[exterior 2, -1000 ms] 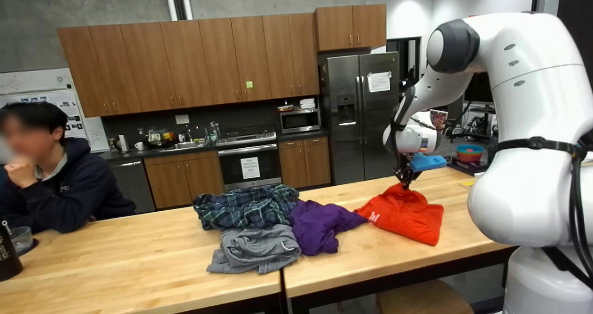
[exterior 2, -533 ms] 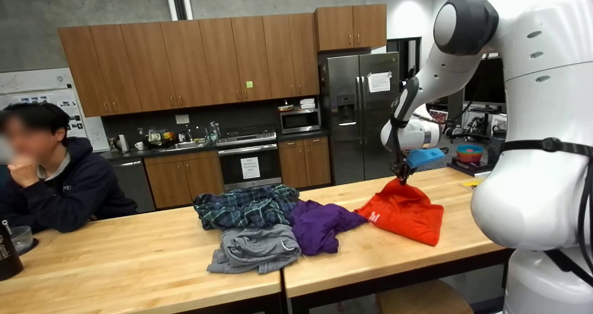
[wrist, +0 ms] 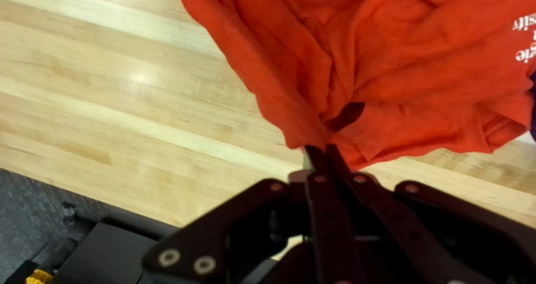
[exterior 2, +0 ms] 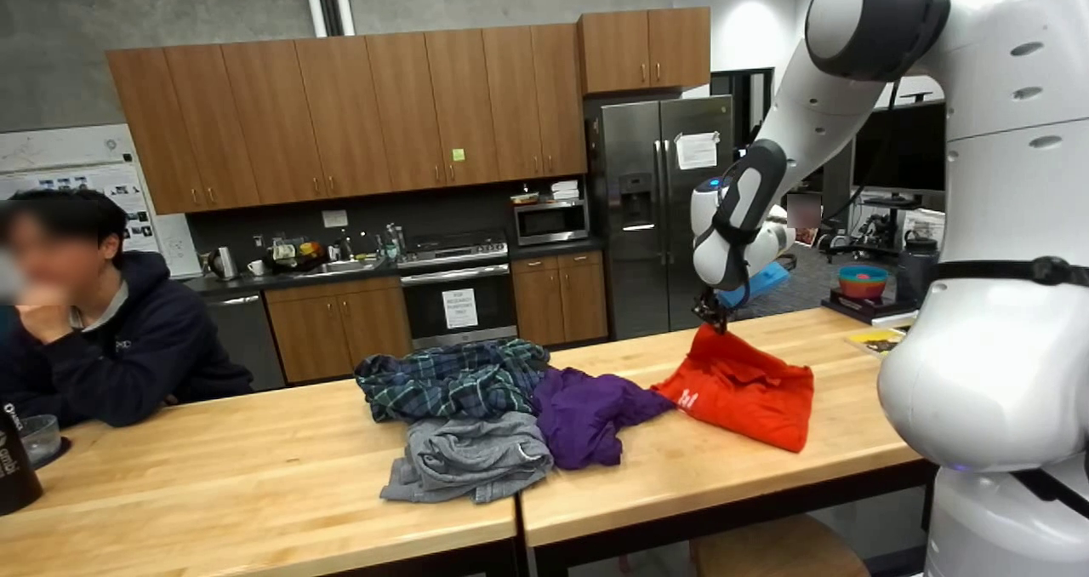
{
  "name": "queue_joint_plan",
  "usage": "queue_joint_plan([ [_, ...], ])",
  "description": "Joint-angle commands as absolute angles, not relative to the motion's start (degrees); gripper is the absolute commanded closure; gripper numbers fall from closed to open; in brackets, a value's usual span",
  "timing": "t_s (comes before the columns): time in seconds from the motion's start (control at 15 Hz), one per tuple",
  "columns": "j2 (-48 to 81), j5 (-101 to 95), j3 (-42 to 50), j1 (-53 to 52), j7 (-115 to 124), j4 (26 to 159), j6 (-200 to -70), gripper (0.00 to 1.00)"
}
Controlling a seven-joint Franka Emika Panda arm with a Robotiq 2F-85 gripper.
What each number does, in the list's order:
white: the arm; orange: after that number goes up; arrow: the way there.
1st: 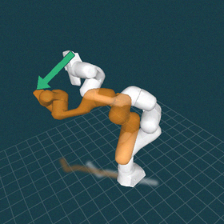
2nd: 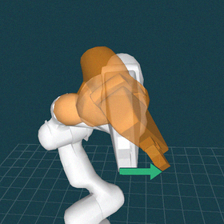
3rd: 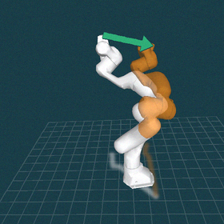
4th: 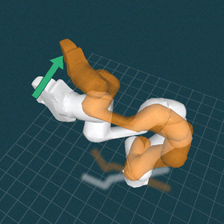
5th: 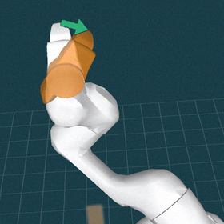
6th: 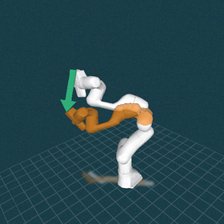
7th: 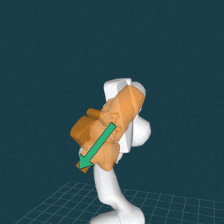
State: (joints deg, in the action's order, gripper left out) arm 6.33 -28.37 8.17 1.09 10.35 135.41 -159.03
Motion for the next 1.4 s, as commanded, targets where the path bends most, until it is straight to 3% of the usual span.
queue_joint_plan([
  [0.0,1.8,-37.1,8.6,-1.5,20.6,137.3,-155.2,0.99],
  [0.33,-0.7,-45.0,5.6,-1.9,31.5,139.1,-150.2,0.99],
  [1.33,-9.3,-44.0,-4.2,-2.3,46.9,146.2,-139.2,0.99],
])
